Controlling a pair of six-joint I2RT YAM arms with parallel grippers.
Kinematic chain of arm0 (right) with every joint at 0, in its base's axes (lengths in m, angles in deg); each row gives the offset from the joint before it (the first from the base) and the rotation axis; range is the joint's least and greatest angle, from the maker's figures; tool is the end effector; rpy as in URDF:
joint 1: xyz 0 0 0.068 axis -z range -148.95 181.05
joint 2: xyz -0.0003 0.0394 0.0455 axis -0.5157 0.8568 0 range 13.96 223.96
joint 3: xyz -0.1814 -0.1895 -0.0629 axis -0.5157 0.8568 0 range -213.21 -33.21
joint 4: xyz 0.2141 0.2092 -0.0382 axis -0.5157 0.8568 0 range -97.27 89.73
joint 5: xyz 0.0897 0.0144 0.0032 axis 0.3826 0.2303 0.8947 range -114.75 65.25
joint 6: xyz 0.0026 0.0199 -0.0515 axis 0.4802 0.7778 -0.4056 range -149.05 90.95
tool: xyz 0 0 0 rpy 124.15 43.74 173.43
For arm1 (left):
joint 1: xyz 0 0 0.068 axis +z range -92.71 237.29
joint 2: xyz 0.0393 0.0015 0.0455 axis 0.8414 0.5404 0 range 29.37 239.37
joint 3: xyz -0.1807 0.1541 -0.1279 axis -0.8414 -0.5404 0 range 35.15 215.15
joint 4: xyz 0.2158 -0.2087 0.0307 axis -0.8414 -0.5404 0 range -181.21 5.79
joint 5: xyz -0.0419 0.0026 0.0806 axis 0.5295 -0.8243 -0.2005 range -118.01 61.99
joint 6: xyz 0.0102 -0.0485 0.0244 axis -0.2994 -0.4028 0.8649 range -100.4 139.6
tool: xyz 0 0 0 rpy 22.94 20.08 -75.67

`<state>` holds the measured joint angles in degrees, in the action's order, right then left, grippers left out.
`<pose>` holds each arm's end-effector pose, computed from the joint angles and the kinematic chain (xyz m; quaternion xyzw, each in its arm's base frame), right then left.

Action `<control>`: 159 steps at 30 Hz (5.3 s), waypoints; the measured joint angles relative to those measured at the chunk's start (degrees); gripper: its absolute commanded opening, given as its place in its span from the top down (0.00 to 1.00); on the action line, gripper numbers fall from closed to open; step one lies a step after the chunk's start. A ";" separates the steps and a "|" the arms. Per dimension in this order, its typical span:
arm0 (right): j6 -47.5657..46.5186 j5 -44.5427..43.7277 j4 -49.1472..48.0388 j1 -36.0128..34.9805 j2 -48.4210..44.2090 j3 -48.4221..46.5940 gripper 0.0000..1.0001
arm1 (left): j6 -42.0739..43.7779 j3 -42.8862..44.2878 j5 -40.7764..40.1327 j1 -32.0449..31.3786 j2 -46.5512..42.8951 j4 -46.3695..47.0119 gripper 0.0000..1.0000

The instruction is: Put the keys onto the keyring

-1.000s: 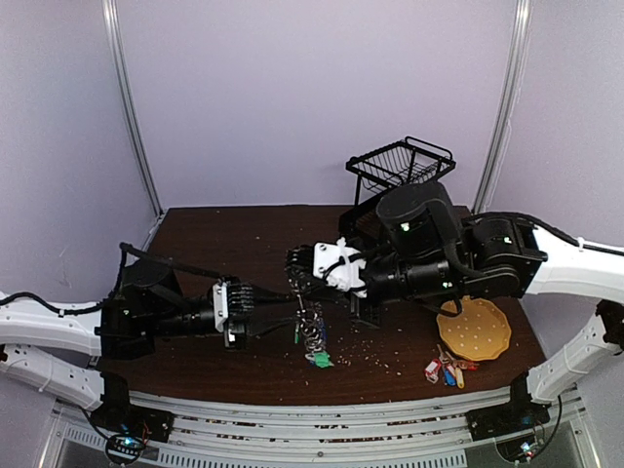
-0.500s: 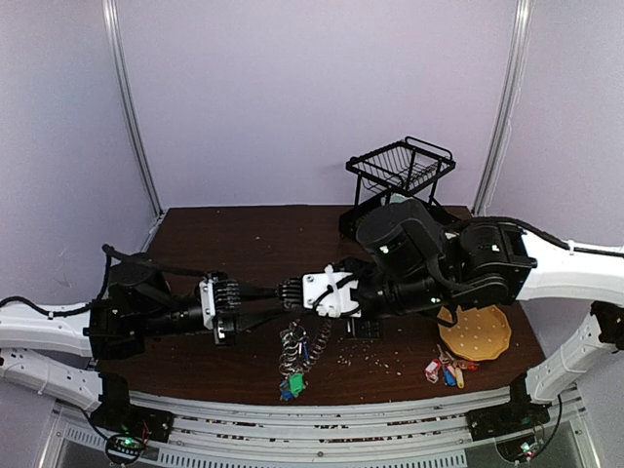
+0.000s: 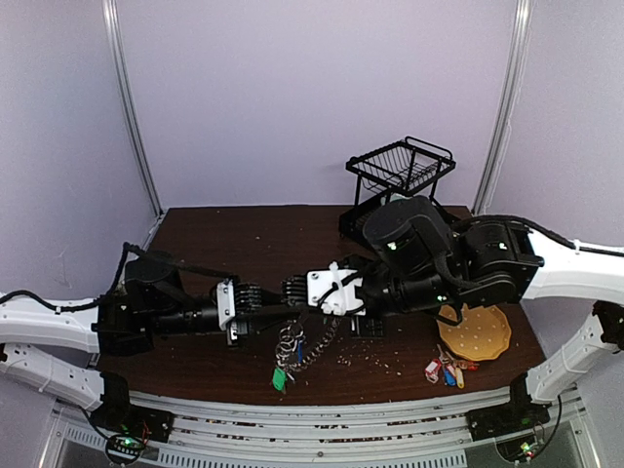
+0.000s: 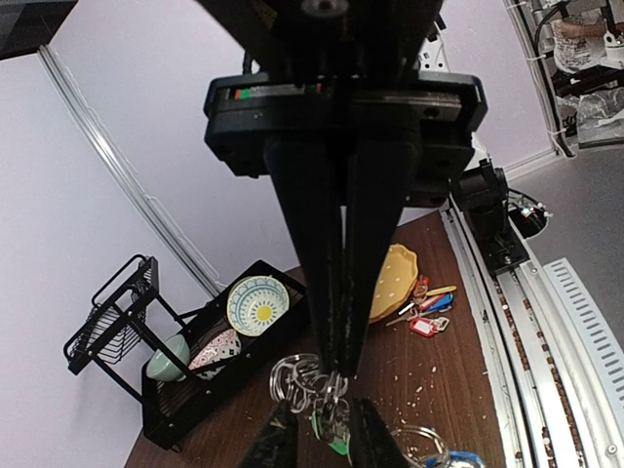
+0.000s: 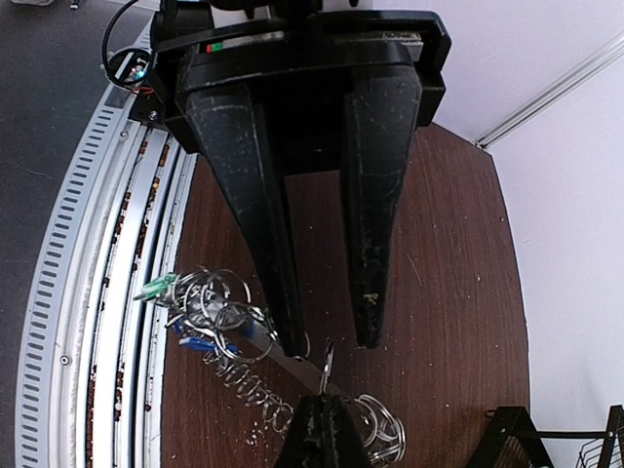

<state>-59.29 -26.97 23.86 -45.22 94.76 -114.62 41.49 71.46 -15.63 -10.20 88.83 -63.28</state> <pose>0.0873 0.3508 0.3774 -0.6899 0.5271 0.1784 0.4631 0.1022 -0.2674 0.2759 0.5570 0.4568 -0.3387 0.6053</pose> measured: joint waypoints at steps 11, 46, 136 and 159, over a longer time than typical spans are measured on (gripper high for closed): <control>-0.26 1.77 -0.22 -0.20 0.00 0.02 1.00 | 0.26 0.11 -1.81 0.00 1.03 -0.66 0.99; 23.02 29.05 -49.86 6.78 -9.55 27.65 0.70 | -22.27 -9.81 4.20 0.04 -2.45 24.81 1.00; 37.64 -0.57 -20.06 16.63 -13.57 22.49 0.58 | 36.35 -5.53 -11.26 -6.60 -11.45 -12.37 1.00; 86.18 -1.51 4.28 18.38 -9.77 47.69 0.69 | 28.02 -5.35 -11.50 -6.60 -14.14 -12.74 1.00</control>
<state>26.89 -28.48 28.15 -26.84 84.99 -66.93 69.51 66.11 -27.12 -16.80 74.69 -76.03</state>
